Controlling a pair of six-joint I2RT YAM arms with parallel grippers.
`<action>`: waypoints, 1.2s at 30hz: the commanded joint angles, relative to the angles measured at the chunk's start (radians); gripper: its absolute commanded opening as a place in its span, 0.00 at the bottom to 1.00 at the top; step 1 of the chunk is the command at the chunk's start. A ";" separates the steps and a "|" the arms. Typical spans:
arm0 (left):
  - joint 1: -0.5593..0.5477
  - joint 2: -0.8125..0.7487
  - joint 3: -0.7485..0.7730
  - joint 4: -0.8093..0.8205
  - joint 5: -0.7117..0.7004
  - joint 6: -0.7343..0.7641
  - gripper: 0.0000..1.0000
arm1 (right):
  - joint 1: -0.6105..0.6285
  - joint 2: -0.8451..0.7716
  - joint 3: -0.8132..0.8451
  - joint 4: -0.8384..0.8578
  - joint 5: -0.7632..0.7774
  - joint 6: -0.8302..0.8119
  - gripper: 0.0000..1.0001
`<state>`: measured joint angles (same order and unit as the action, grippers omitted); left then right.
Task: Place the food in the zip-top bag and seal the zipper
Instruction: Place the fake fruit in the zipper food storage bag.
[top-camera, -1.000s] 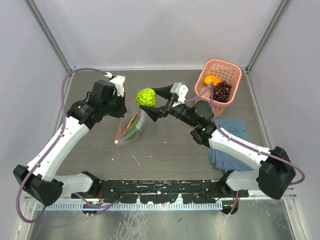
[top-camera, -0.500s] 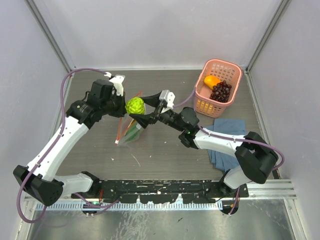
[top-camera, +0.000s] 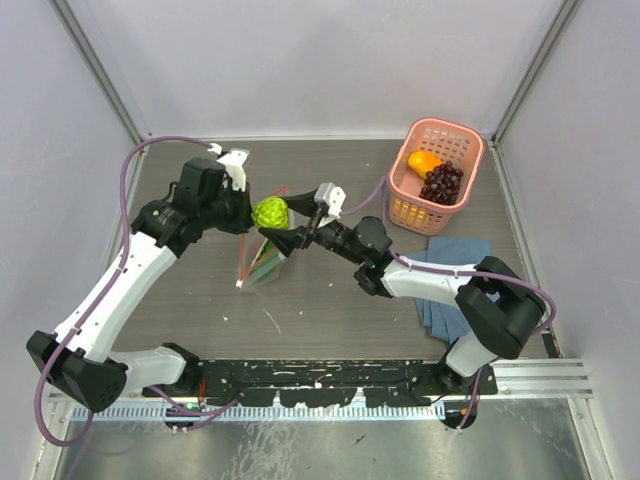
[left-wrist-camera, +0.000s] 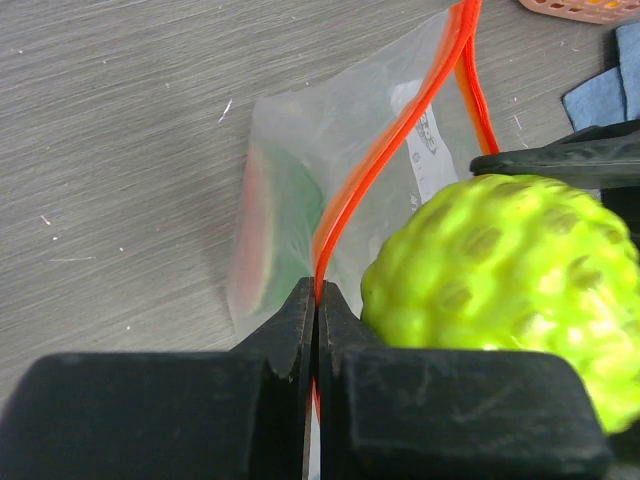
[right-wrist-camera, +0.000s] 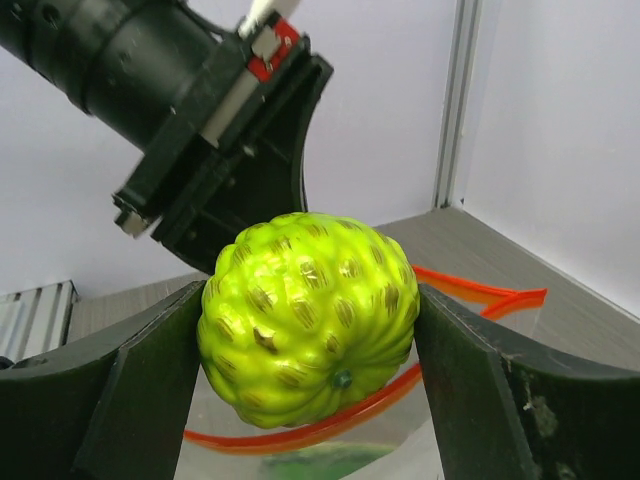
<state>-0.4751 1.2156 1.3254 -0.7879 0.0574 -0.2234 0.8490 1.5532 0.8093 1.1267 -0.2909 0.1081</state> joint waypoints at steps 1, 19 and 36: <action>0.010 -0.024 0.015 0.064 0.016 -0.007 0.00 | 0.005 -0.039 -0.025 -0.032 0.037 -0.060 0.49; 0.013 0.001 0.024 0.057 0.085 -0.003 0.00 | 0.004 -0.030 0.151 -0.476 0.061 -0.181 0.58; 0.013 0.010 0.027 0.051 0.110 -0.002 0.00 | 0.004 0.004 0.213 -0.567 0.239 -0.154 0.88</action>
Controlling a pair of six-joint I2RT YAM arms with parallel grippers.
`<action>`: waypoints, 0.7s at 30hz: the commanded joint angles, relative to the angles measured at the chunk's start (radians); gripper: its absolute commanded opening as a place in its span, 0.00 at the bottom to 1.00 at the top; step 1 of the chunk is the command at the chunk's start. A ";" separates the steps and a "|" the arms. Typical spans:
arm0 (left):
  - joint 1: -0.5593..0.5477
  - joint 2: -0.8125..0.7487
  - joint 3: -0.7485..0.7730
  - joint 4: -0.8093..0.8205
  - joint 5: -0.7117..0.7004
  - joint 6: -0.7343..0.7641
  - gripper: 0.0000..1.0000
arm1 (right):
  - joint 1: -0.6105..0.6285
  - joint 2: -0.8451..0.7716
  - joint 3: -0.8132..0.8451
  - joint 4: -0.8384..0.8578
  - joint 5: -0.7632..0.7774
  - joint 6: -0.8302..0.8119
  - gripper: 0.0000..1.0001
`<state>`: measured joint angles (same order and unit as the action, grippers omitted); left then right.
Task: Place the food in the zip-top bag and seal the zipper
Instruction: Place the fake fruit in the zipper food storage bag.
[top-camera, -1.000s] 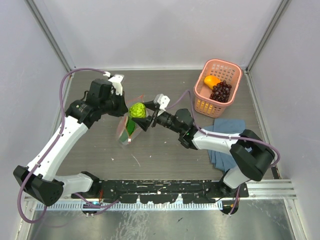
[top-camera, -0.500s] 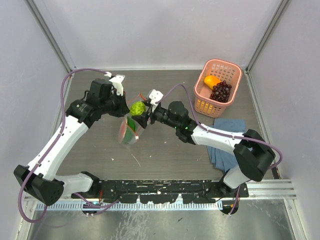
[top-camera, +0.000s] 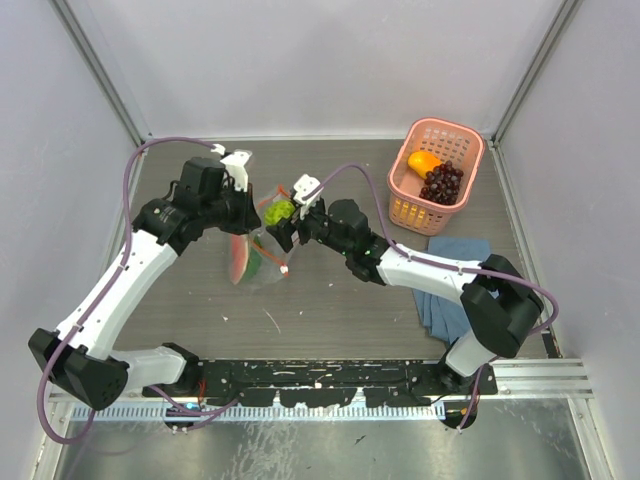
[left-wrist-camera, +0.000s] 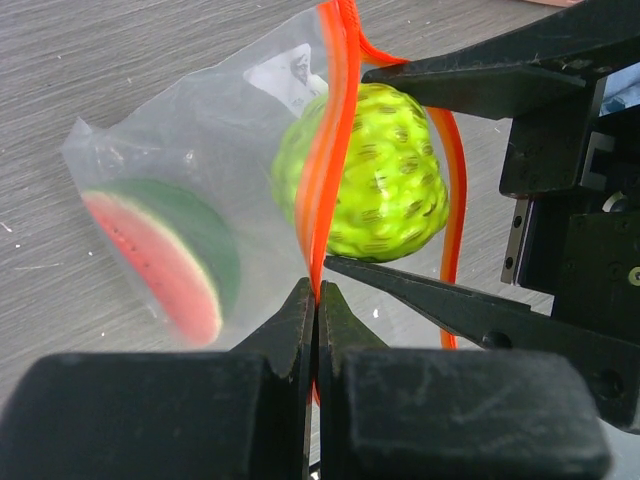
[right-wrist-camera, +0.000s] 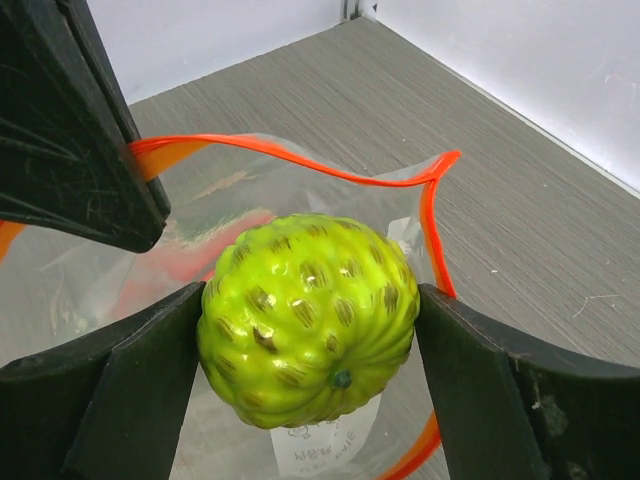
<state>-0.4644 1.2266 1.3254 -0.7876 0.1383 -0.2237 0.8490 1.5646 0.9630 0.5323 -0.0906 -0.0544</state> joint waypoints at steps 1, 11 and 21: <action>0.003 -0.001 0.028 0.050 0.031 -0.003 0.00 | 0.004 -0.009 0.061 0.029 0.038 0.011 0.88; 0.003 0.011 0.033 0.040 0.032 -0.004 0.00 | 0.004 -0.045 0.060 0.019 0.045 0.021 1.00; 0.003 0.016 0.037 0.032 0.020 -0.005 0.00 | 0.002 -0.146 0.091 -0.163 0.041 -0.062 1.00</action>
<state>-0.4644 1.2453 1.3254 -0.7883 0.1463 -0.2241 0.8490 1.5063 0.9886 0.4244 -0.0612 -0.0662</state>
